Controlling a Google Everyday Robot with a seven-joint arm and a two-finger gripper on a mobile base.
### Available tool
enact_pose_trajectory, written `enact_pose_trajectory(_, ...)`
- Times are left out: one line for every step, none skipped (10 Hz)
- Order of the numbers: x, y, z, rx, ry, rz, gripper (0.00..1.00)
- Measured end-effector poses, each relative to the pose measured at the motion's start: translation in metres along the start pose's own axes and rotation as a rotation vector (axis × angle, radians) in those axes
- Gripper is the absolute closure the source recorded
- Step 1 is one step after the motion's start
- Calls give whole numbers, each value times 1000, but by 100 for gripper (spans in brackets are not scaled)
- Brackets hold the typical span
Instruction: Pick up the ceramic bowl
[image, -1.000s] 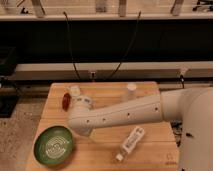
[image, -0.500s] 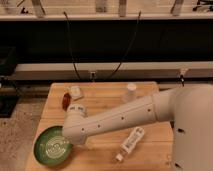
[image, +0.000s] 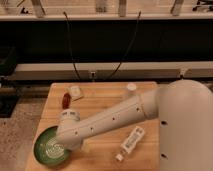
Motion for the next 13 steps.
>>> enact_pose_trajectory(-2, -1, 5, -9, -9, -9, 24)
enact_pose_trajectory(-3, 0, 9, -16, -14, -14, 32)
enact_pose_trajectory(-4, 0, 12, -20, -20, -18, 43)
enact_pose_trajectory(-5, 1, 13, -22, -21, -22, 51)
enact_pose_trajectory(-6, 1, 14, -22, -23, -28, 62)
enact_pose_trajectory(-3, -1, 13, -16, -20, -24, 68)
enact_pose_trajectory(2, -1, 12, -20, -17, -24, 75)
enact_pose_trajectory(5, 0, 11, -23, -14, -22, 81)
enact_pose_trajectory(6, 0, 8, -25, -12, -25, 91)
enact_pose_trajectory(10, 1, 3, -25, -7, -26, 97)
enact_pose_trajectory(16, 3, -4, -26, -2, -25, 98)
enact_pose_trajectory(23, 5, -12, -28, 5, -25, 98)
enact_pose_trajectory(27, 6, -17, -29, 12, -30, 98)
